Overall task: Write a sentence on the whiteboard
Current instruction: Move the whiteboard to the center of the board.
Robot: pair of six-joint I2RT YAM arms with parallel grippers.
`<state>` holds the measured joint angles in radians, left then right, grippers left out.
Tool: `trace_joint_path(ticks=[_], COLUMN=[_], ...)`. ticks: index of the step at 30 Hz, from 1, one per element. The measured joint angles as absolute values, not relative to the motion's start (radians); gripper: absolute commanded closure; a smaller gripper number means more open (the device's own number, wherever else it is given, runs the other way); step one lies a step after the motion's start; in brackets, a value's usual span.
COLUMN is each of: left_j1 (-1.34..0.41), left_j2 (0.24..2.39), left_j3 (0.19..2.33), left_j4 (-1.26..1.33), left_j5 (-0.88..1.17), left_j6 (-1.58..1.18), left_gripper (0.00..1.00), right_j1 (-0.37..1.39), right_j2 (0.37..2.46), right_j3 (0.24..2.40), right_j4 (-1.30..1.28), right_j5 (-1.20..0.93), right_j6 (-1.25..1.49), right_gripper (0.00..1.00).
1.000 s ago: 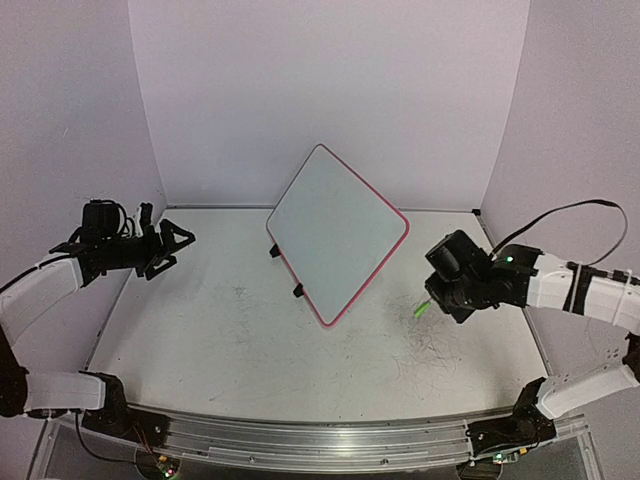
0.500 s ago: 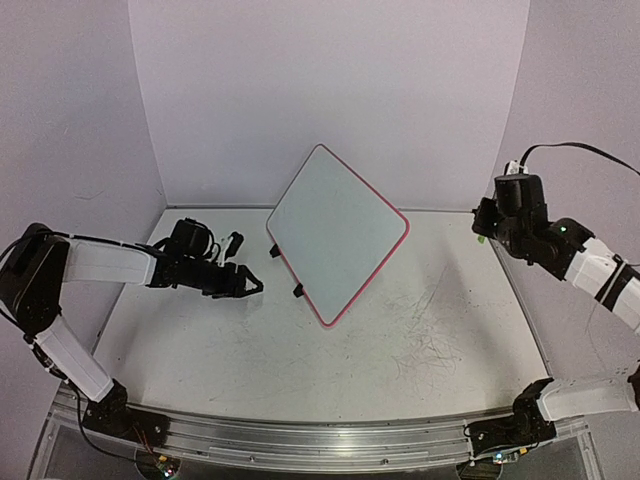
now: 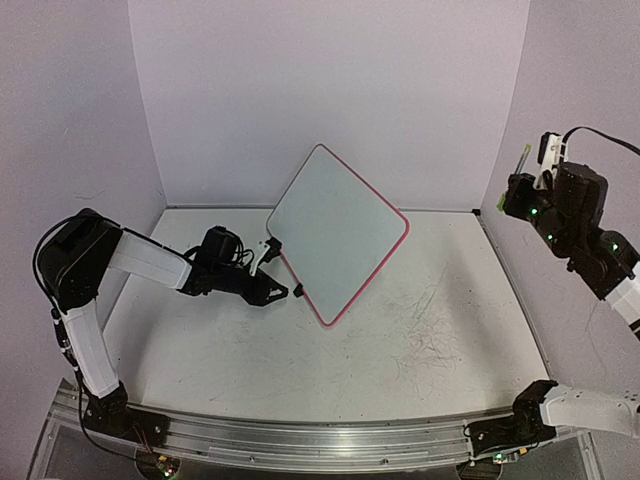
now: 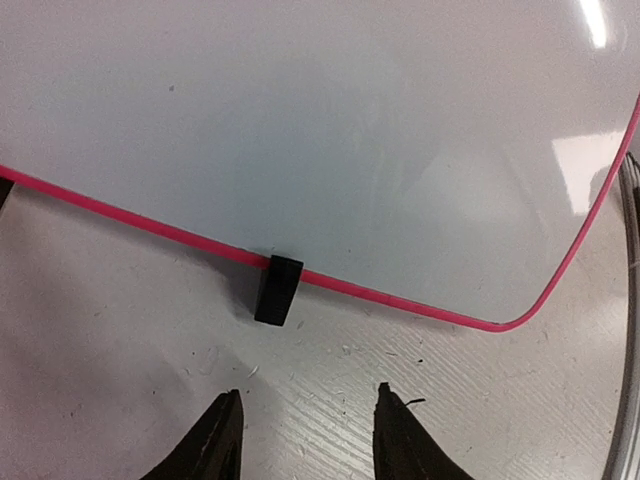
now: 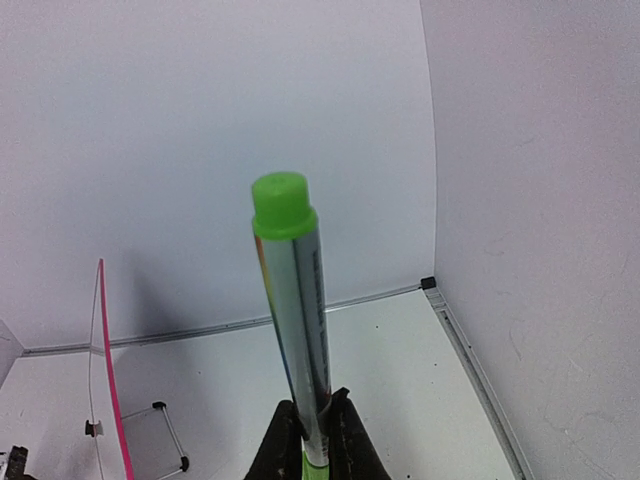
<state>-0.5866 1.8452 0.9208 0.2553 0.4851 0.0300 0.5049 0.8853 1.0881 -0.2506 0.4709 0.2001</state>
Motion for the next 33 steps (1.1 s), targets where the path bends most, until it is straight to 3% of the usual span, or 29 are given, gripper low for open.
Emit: trace_joint_path(ticks=[16, 33], left_j1=[-0.663, -0.782], left_j2=[2.024, 2.051], left_j3=[1.036, 1.068], left_j4=[0.288, 0.281], left_j5=[0.433, 0.208], left_j6=[0.179, 0.176], left_gripper=[0.78, 1.0], right_j1=[0.505, 0.505], right_j2=[0.767, 0.764], right_j3=[1.167, 1.164], right_j4=[-0.257, -0.264], right_j5=[0.411, 0.376], right_j6=[0.193, 0.215], right_gripper=[1.0, 1.0])
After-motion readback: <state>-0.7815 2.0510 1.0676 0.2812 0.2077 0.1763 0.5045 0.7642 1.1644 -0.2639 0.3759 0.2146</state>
